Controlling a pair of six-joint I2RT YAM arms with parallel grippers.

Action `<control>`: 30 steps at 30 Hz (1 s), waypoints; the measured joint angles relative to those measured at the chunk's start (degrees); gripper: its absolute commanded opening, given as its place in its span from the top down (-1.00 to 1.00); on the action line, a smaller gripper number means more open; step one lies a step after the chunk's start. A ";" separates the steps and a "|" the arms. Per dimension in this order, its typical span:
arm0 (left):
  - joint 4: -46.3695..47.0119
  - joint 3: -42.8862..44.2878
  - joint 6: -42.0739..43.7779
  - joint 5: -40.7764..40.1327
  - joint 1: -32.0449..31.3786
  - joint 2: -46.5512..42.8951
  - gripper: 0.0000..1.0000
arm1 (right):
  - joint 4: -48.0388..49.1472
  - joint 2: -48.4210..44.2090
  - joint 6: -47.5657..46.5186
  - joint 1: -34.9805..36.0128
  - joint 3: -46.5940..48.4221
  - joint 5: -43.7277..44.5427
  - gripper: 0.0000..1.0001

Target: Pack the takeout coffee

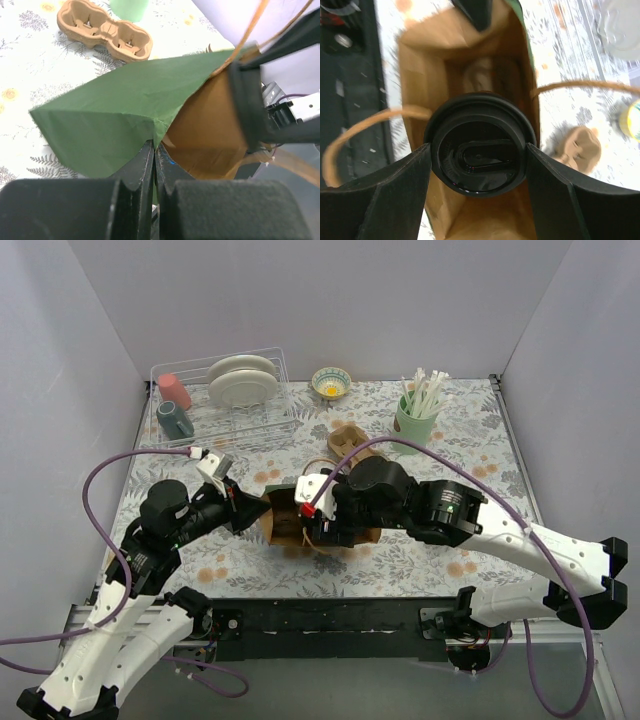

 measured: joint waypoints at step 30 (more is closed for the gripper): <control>6.58 -6.75 2.54 7.76 0.00 -2.45 1.00 | 25.44 0.20 -15.02 1.79 -25.81 8.00 0.10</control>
